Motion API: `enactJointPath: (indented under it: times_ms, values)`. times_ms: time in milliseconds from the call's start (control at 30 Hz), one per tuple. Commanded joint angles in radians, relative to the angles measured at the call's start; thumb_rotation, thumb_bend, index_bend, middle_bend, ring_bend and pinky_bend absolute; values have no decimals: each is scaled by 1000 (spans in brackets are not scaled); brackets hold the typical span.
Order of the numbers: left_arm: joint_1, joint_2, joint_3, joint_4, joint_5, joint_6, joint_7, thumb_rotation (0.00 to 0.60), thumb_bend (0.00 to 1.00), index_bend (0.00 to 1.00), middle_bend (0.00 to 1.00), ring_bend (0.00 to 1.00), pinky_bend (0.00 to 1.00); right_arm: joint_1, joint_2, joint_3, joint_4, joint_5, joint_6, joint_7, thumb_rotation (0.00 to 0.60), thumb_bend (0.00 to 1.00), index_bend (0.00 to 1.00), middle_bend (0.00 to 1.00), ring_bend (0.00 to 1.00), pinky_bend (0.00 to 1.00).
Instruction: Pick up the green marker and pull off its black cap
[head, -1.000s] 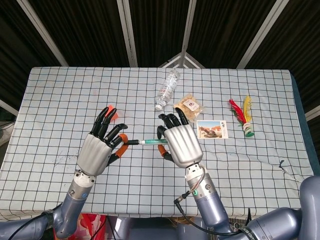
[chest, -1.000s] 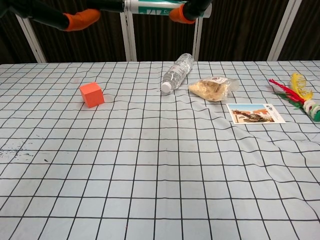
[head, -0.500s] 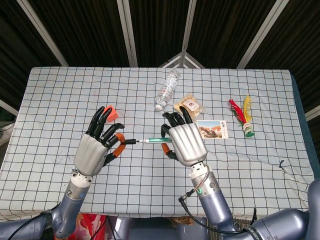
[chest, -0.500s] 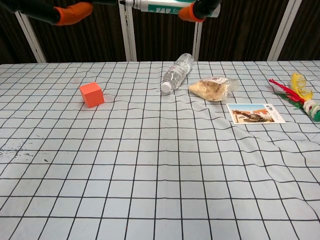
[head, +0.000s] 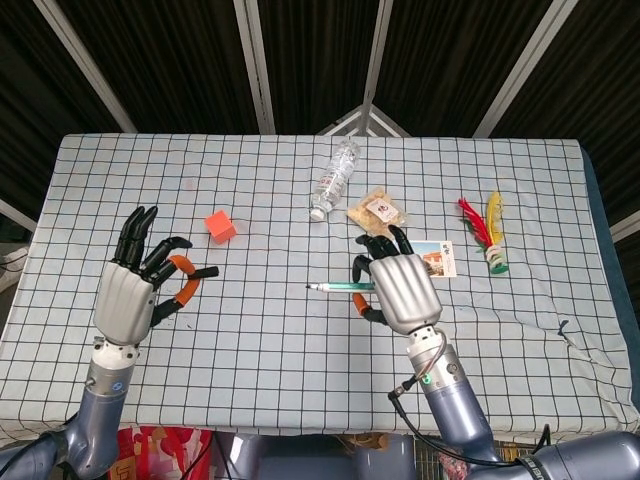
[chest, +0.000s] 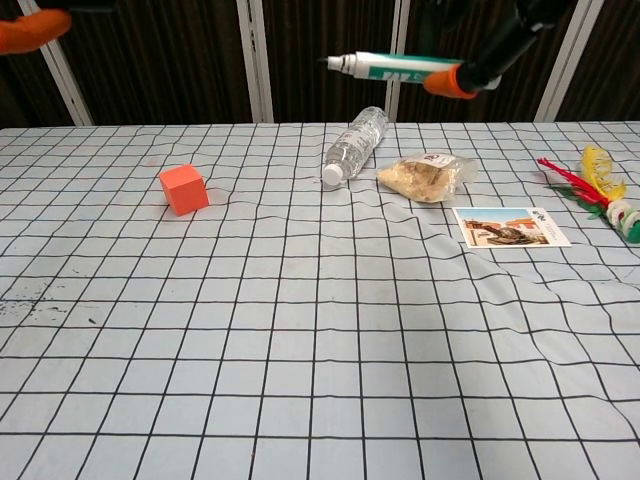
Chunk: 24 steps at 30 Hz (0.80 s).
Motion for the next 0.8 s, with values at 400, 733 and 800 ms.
enactJointPath:
  times_ms: [400, 733, 800]
  values:
    - [70, -49, 155, 238, -91, -90, -422, 600, 481, 652, 379, 0, 35, -88, -64, -170, 97, -70, -66, 45, 600, 527, 706, 231, 206, 89]
    - [65, -145, 178, 456, -90, -121, -518, 600, 481, 652, 375, 0, 35, -131, -198, -223, 308, -154, -120, 113, 600, 545, 707, 232, 206, 89]
    - [60, -172, 182, 504, -86, -124, -547, 600, 481, 652, 371, 0, 35, -143, -226, -233, 349, -170, -129, 129, 600, 545, 707, 232, 206, 88]
